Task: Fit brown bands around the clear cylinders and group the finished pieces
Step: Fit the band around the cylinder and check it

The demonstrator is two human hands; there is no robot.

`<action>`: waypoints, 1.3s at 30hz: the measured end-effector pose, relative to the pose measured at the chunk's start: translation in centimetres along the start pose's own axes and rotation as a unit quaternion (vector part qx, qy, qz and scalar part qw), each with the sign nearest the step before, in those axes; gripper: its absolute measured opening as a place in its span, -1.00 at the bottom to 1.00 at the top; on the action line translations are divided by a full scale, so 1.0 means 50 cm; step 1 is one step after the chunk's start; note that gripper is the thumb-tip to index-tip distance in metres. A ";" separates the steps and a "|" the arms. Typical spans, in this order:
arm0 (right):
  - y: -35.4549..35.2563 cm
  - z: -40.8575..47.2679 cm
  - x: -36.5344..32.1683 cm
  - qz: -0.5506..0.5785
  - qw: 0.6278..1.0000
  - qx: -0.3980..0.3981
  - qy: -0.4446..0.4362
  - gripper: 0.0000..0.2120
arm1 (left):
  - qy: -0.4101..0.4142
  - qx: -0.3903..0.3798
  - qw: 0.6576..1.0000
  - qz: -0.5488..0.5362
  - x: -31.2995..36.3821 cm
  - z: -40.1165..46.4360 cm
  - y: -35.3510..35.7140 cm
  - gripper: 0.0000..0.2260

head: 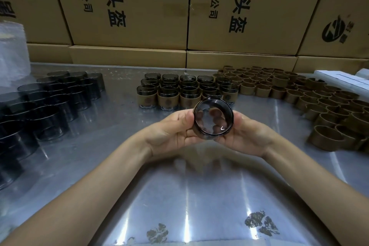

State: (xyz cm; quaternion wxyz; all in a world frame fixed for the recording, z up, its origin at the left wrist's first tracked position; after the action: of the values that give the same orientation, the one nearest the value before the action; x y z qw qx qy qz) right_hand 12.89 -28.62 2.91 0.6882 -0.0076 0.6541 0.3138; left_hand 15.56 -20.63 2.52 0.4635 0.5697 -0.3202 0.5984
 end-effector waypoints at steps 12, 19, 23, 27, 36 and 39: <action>-0.037 0.010 -0.016 -0.133 0.973 0.187 -0.034 -0.49 | 0.015 0.230 0.961 0.153 0.028 0.006 -0.062 -0.43; -0.035 -0.012 -0.078 -0.475 0.821 0.240 -0.206 -0.75 | 0.138 0.298 0.824 0.461 0.056 -0.012 -0.065 -0.45; -0.033 -0.012 -0.085 -0.634 0.722 0.216 -0.176 -0.73 | 0.131 0.233 0.766 0.585 0.041 -0.001 -0.043 -0.46; -0.067 -0.016 -0.079 -0.640 0.728 0.220 -0.111 -0.68 | 0.108 0.223 0.772 0.585 0.025 0.005 -0.049 -0.51; -0.182 -0.048 -0.102 -0.653 0.684 0.323 -0.032 -0.71 | 0.101 0.355 0.719 0.589 0.059 -0.035 -0.140 -0.68; -0.229 -0.066 -0.108 -0.639 0.664 0.387 -0.028 -0.72 | 0.083 0.468 0.690 0.546 0.082 -0.075 -0.199 -0.63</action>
State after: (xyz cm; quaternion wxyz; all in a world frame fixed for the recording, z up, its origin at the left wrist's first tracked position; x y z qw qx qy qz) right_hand 15.28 -41.47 2.76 0.6789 -0.1475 0.5318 -0.4843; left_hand 23.61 -12.81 4.55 -0.2475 0.3854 -0.2138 0.8629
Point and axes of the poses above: each hand's wrist, its own z-axis towards the middle knuckle, its own y-axis out of the palm, x = y × z, the point moved 8 cm from there along z, towards the middle knuckle, and after that the axes turned 8 degrees about z, right-handed, at the moved point
